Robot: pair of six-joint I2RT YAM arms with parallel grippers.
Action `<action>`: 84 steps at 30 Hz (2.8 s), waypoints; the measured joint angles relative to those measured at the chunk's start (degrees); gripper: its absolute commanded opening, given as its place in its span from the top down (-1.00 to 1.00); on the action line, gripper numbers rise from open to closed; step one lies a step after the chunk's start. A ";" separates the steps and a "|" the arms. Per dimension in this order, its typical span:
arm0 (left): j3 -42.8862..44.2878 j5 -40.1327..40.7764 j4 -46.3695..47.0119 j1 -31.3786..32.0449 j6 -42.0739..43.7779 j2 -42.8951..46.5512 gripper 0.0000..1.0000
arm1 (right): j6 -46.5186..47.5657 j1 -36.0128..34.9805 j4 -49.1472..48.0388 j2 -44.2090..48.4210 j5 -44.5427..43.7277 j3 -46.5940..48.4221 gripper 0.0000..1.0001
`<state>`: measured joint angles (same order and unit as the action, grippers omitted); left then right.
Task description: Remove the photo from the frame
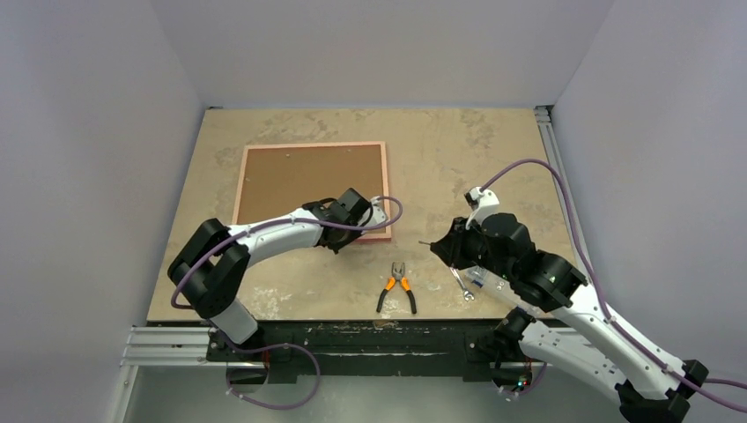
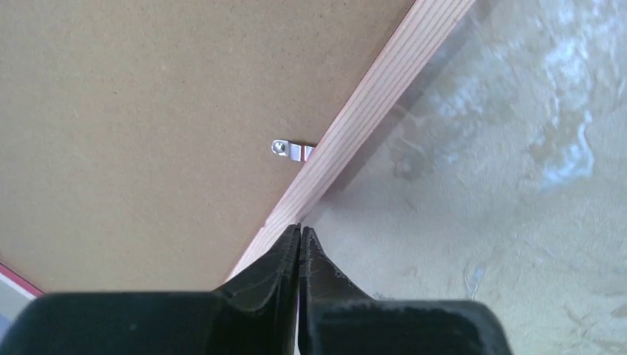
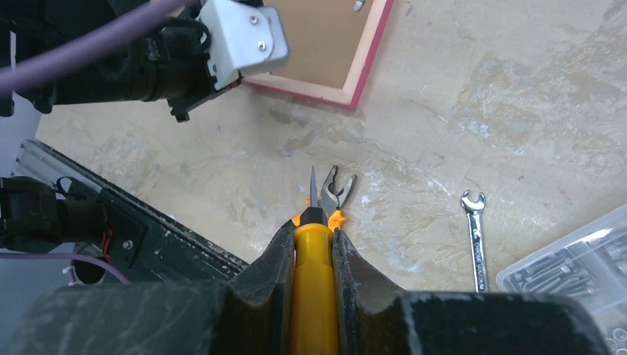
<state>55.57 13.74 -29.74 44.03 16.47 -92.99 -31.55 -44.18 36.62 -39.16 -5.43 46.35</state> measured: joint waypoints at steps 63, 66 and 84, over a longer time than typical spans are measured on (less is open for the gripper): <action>25.97 -7.45 -13.53 -5.95 -23.56 -18.75 1.00 | -2.36 -0.02 -1.16 -2.78 0.46 -2.10 1.00; 30.23 -8.07 -13.97 -7.19 -28.00 -21.57 1.00 | -2.40 -0.02 -1.64 -3.82 0.46 -2.23 1.00; 20.04 -17.79 -6.54 -11.17 -46.23 0.96 -0.06 | -4.76 -0.02 -6.91 -24.65 3.08 1.44 1.00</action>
<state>75.61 -4.05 -36.27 32.86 -29.76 -92.03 -36.32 -44.21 29.71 -63.81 -2.35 47.79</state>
